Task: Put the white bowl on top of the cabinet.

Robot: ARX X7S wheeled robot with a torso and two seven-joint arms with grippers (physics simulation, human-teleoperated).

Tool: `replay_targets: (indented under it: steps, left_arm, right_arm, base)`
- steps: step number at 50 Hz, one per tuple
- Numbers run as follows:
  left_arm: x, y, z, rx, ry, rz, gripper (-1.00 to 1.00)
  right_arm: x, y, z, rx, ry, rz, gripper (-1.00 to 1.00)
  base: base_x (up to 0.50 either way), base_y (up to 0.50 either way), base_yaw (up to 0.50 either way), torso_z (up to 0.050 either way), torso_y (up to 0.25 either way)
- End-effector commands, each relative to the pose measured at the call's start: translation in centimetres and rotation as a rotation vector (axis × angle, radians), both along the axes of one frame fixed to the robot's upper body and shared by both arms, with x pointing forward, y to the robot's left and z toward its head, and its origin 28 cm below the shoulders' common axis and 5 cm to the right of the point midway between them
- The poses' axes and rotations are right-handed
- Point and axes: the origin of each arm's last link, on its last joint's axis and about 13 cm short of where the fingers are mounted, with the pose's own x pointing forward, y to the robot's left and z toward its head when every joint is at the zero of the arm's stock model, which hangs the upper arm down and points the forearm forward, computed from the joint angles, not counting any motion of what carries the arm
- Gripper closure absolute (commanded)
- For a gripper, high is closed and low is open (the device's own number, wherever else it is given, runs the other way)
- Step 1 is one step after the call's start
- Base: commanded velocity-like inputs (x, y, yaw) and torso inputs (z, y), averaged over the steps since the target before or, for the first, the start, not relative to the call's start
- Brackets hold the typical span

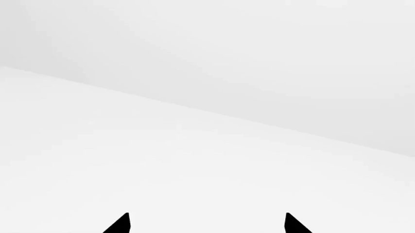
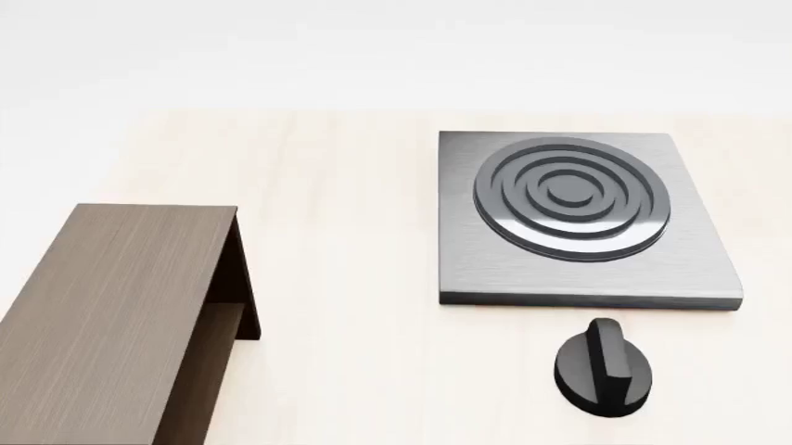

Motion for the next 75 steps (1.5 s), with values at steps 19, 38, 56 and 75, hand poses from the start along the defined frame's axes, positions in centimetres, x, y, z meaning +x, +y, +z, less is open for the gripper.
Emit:
replay_targets:
  steps: [19,38,56,75]
  left_arm:
    - [0.0,0.0,-0.1,-0.009,-0.005,-0.002,-1.00]
    - [0.0,0.0,-0.1,-0.012,-0.005,-0.004,-1.00]
    - [0.0,0.0,-0.1,-0.012,-0.006,-0.004,-1.00]
    - [0.0,0.0,-0.2,-0.014,-0.007,-0.004,-1.00]
  right_arm:
    - [-2.0,1.1,2.9,-0.103,-0.052,-0.055,1.00]
    - [-1.9,2.5,5.5,-0.139,-0.153,0.021,1.00]
    - [-2.4,2.9,8.1,-0.164,-0.220,0.038,1.00]
    - [-2.1,3.9,12.2,-0.224,-0.267,0.108,1.00]
  base:
    - [0.00,0.00,0.00,0.000,0.000]
    - [0.00,0.00,0.00,0.000,0.000]
    - [0.00,0.00,0.00,0.000,0.001]
    - [0.00,0.00,0.00,0.000,0.000]
